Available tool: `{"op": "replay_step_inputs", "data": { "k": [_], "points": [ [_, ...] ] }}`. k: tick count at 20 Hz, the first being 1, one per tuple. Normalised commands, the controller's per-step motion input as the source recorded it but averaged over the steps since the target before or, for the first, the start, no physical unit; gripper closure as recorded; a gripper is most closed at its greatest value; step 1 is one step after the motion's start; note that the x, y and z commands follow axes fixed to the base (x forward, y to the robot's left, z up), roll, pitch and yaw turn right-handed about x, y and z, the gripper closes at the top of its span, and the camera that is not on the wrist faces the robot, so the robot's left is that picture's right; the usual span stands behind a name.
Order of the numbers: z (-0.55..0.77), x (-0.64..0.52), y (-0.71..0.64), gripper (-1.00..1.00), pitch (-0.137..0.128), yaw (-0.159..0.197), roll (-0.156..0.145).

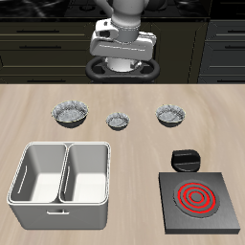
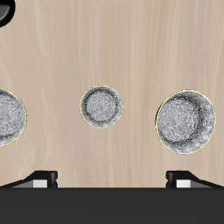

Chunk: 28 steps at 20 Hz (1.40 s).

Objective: Place the largest bowl in the left side of the drainer and the medium bowl in the right side

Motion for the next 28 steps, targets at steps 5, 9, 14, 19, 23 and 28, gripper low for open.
{"op": "replay_step_inputs", "data": {
  "k": [5, 9, 14, 19, 23, 28],
  "points": [
    [0.0, 0.06, -0.28, -1.0, 0.007, -0.001, -0.011],
    [-0.02, 0.09, -0.35, -1.0, 0.009, -0.001, 0.018],
    [0.01, 0.11, -0.35, -1.0, -0.005, 0.018, 0.005],
    [0.06, 0.11, -0.28, -1.0, 0.003, 0.005, 0.019],
    [0.04, 0.15, -0.29, -1.0, 0.018, 0.008, 0.063],
    [-0.06, 0.13, -0.26, -1.0, 0.045, 0.026, 0.021]
  ]
}}
